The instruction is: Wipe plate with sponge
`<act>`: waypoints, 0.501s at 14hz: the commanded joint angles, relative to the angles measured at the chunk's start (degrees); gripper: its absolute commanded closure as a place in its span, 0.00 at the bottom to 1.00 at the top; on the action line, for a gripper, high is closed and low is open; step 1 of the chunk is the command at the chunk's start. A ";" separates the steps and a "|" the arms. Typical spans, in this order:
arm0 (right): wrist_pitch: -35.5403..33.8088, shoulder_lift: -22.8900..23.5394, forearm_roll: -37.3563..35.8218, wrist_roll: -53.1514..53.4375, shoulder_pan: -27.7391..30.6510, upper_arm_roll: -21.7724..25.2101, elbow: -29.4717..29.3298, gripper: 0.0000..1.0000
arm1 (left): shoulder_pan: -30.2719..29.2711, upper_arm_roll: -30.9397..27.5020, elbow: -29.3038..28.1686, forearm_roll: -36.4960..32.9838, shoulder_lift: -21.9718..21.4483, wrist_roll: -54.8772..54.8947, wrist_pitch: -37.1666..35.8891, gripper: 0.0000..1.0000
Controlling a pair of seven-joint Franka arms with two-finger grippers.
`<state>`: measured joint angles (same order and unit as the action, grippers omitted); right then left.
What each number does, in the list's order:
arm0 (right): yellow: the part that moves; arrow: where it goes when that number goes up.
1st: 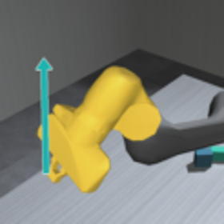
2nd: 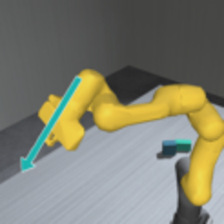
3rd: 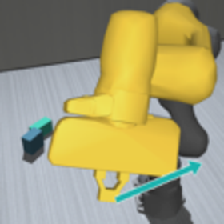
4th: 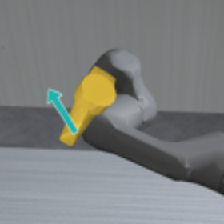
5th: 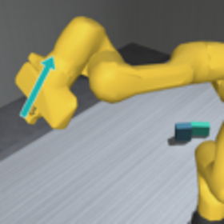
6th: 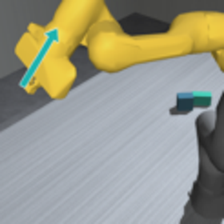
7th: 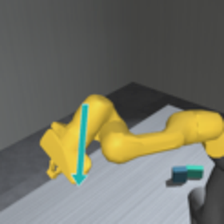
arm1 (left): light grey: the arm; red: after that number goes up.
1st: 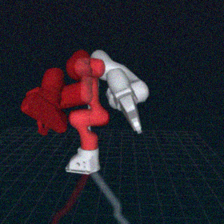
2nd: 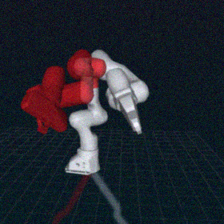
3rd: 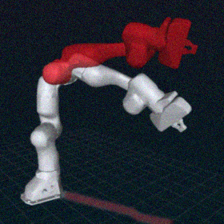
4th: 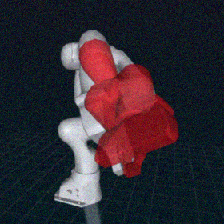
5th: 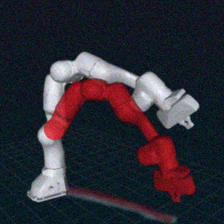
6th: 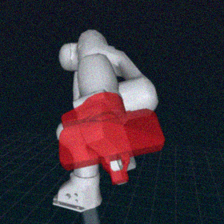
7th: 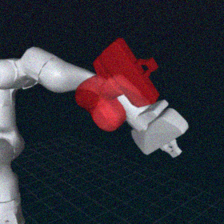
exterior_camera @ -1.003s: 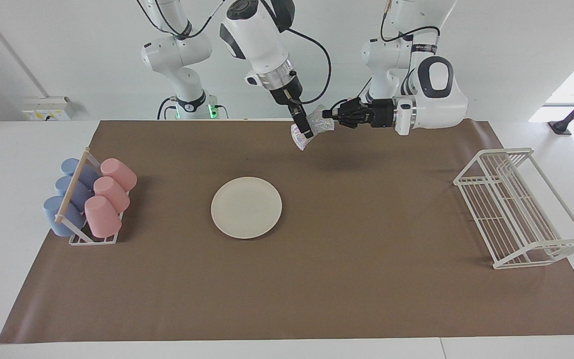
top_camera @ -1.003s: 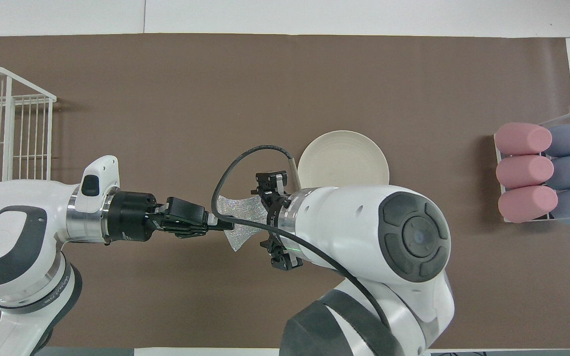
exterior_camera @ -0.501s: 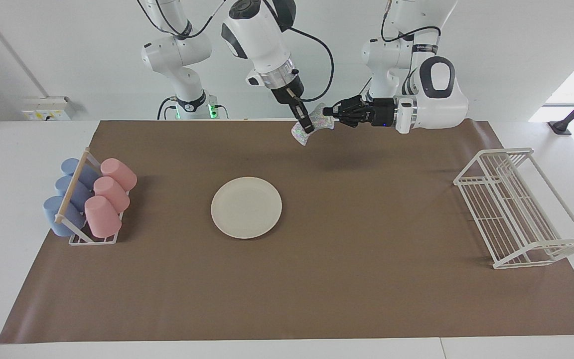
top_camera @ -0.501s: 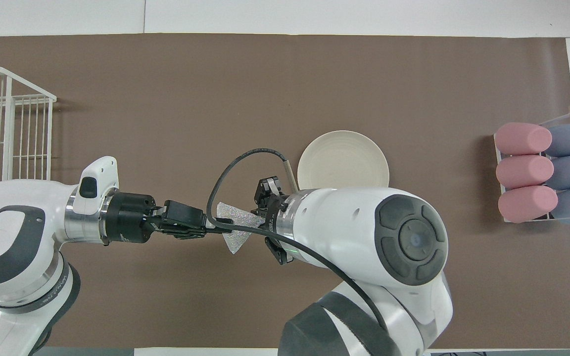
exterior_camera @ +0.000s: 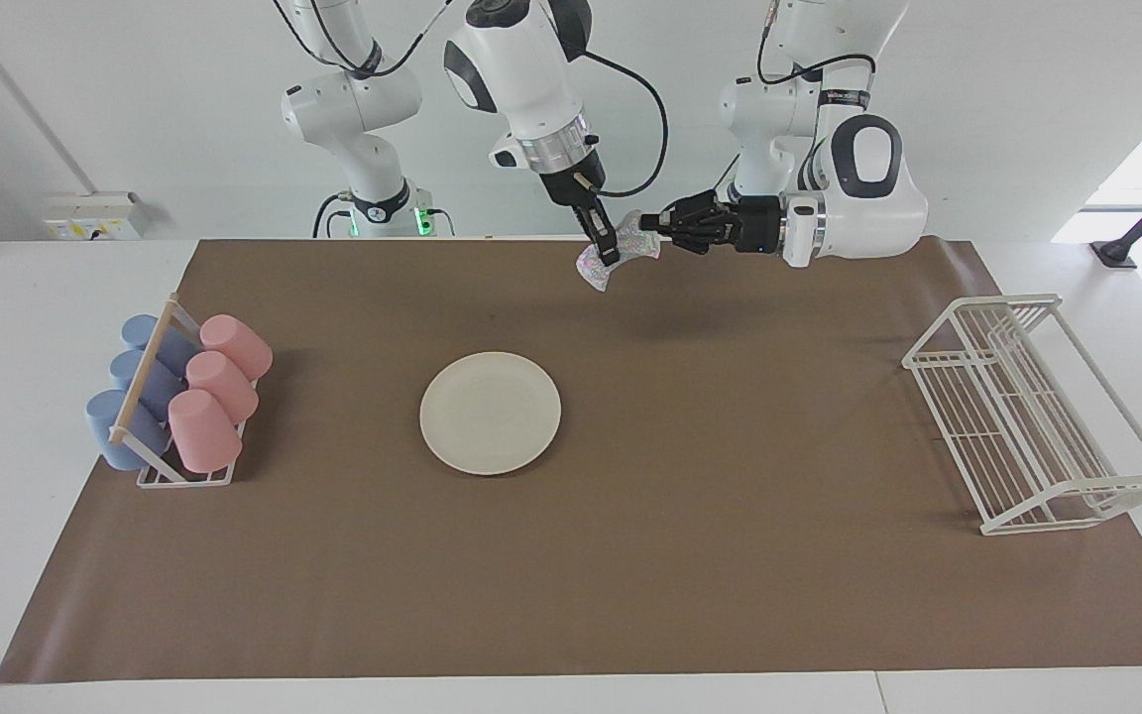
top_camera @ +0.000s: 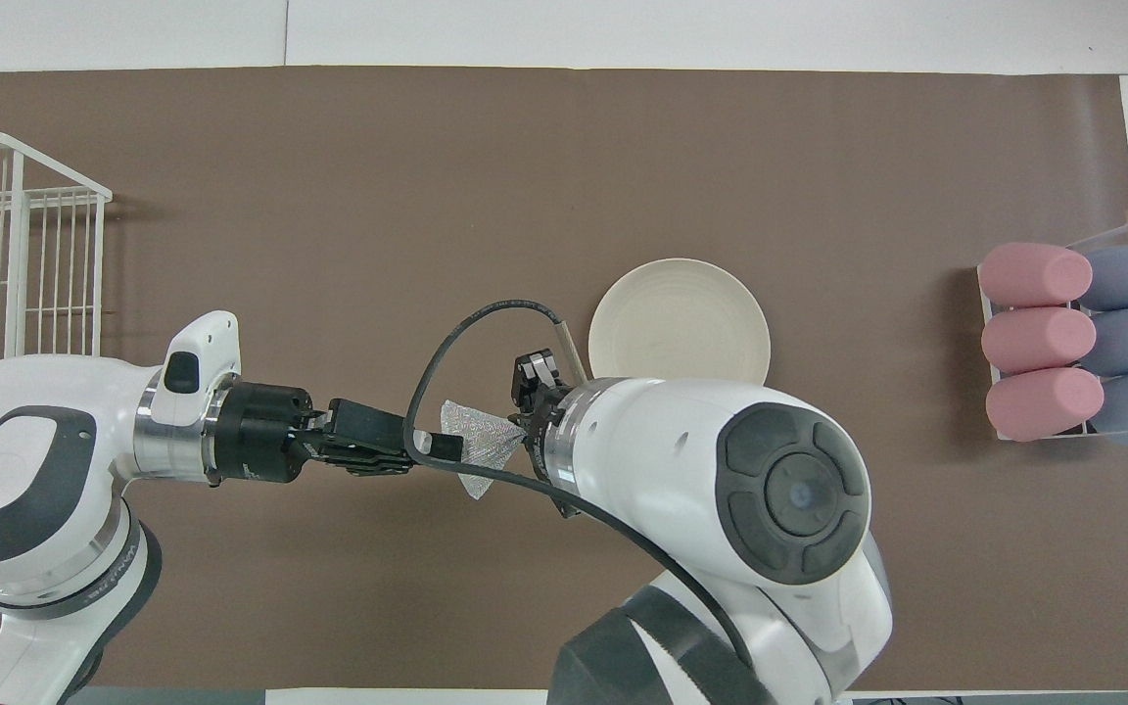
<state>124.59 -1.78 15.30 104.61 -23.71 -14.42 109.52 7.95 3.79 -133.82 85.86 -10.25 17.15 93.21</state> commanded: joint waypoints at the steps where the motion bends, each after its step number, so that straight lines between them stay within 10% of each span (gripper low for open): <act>1: 0.21 -0.77 -0.98 -2.04 1.39 0.10 1.75 1.00 | -0.31 -0.63 -0.39 -3.05 -1.61 -1.68 -1.02 0.00; 7: 6.77 2.56 -1.07 -8.60 5.24 0.10 6.64 1.00 | -0.75 -0.72 2.86 -14.21 -1.61 -7.83 1.00 0.00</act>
<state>125.98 -1.09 14.55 101.08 -20.77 -13.89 112.18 7.82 3.06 -132.04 75.23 -10.98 12.30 93.43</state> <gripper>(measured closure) 0.894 0.000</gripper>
